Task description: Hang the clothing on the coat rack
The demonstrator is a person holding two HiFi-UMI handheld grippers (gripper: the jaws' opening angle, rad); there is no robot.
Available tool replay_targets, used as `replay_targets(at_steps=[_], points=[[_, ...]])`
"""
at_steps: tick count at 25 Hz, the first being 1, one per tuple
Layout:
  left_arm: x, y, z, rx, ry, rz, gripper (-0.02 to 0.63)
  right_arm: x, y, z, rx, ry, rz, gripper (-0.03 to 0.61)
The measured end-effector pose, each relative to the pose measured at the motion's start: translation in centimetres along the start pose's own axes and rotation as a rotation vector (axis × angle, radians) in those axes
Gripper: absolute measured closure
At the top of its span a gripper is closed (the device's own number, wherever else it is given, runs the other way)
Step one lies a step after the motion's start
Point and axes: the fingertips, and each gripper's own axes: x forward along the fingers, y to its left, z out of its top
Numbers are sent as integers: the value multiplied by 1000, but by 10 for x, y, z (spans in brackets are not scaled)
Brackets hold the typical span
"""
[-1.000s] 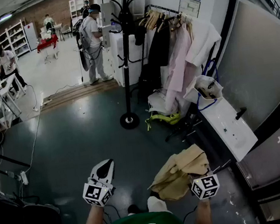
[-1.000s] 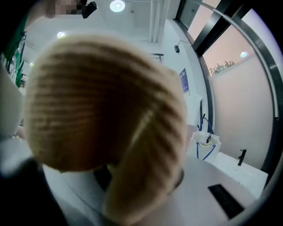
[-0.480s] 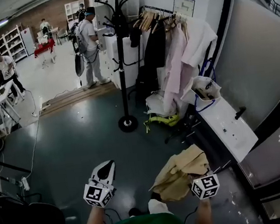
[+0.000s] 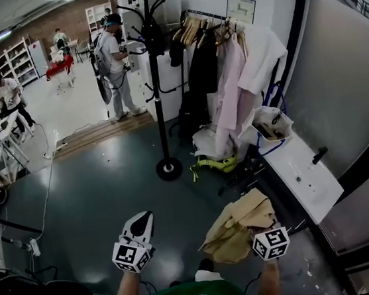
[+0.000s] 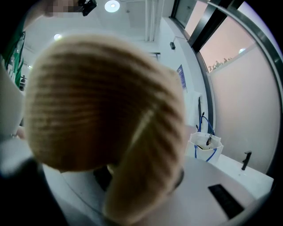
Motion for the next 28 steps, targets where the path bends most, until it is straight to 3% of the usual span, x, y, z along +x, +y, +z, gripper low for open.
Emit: replay_targets(at_steps=[15, 28], points=[[111, -14, 9, 27, -24, -29, 611, 77, -86, 25, -32, -27, 58, 509], [157, 0, 23, 48, -44, 24, 611, 141, -110, 48, -88, -38, 130, 509]])
